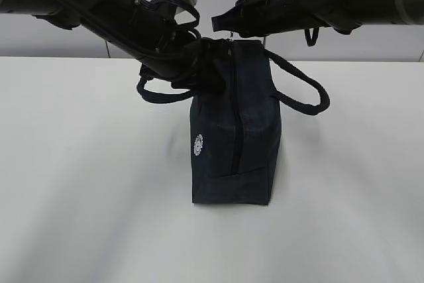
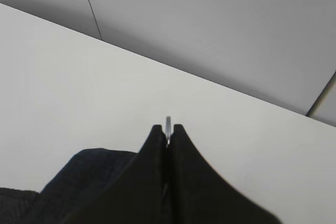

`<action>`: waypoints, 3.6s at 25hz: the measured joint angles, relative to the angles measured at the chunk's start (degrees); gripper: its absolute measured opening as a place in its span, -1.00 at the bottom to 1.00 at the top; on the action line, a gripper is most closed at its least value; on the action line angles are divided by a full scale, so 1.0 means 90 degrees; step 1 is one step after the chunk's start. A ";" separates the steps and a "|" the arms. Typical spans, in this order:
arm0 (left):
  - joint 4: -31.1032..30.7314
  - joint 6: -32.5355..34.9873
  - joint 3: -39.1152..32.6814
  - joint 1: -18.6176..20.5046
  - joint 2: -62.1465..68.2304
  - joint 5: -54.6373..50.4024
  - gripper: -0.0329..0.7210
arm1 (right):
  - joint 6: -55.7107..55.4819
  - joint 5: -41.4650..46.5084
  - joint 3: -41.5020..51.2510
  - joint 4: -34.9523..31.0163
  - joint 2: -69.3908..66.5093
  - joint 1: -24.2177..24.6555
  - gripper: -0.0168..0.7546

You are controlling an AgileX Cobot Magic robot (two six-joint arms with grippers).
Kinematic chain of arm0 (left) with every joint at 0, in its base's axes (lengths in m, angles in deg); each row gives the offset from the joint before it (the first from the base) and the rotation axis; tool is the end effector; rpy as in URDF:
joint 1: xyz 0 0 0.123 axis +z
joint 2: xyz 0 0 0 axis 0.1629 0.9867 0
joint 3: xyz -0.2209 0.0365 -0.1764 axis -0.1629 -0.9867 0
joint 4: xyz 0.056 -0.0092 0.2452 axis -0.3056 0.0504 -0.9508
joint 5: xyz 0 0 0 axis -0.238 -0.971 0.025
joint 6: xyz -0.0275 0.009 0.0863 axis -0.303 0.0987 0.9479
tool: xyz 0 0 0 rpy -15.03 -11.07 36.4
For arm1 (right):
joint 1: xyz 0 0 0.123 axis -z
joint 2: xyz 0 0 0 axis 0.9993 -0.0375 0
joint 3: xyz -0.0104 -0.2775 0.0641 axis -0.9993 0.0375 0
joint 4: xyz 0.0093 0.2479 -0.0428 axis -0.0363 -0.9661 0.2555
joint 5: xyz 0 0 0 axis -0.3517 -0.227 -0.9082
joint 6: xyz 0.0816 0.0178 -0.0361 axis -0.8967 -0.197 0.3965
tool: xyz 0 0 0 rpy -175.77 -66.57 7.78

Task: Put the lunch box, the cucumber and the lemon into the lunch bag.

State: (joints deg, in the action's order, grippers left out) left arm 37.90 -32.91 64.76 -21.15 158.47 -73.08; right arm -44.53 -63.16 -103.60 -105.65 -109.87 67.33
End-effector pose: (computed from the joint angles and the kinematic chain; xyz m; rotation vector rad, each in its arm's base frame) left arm 0.3583 -0.2538 0.2325 0.4085 2.5280 -0.8818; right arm 0.4441 0.1741 0.2508 -0.4132 2.0216 0.3070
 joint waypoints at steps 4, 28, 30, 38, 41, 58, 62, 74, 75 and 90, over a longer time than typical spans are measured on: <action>0.0000 0.0204 0.0000 0.0000 0.0000 0.0000 -0.93 | 0.0000 -0.0014 0.0000 0.0000 0.0000 0.0000 -0.96; -0.0077 0.0629 0.0075 0.0000 0.0000 -0.0498 -0.94 | 0.0000 -0.0240 -0.0332 -0.0208 -0.0402 0.0234 -0.96; -0.0077 0.0657 0.0075 0.0000 0.0000 -0.0549 -0.94 | 0.0000 -0.0159 -0.0506 -0.0238 -0.0549 0.0245 -0.96; -0.0102 0.0677 0.0075 0.0000 0.0000 -0.0582 -0.94 | 0.0000 0.0062 -0.0771 -0.0618 -0.0908 0.0421 -0.96; -0.0129 0.0677 0.0075 0.0000 -0.0013 -0.0592 -0.94 | 0.0000 0.0150 -0.0773 -0.0787 -0.0949 0.0537 -0.96; -0.0479 0.0693 0.0075 -0.0011 -0.0154 -0.1542 -0.94 | 0.0000 0.1592 -0.0811 -0.0862 -0.0959 0.0770 -0.96; -0.0480 0.0681 0.0075 -0.0011 -0.0154 -0.1609 -0.78 | 0.0000 0.1710 -0.0811 -0.0862 -0.0946 0.0849 -0.96; -0.0578 0.0479 0.1184 0.0103 -0.0154 -0.2349 0.02 | 0.0000 0.2046 -0.0822 -0.0787 -0.0808 0.0914 -0.96; -0.0591 0.0435 0.1347 0.0146 -0.0154 -0.2463 0.02 | 0.0000 0.2054 -0.0822 -0.0787 -0.0808 0.0914 -0.96; -0.1565 -0.0140 0.3268 0.0306 0.0870 -0.3717 0.02 | 0.0000 0.2109 -0.0822 -0.0781 -0.0808 0.0914 -0.96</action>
State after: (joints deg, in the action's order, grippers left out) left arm 23.82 -34.16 94.17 -18.40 166.30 -106.54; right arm -44.53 -44.18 -111.00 -112.68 -117.15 75.56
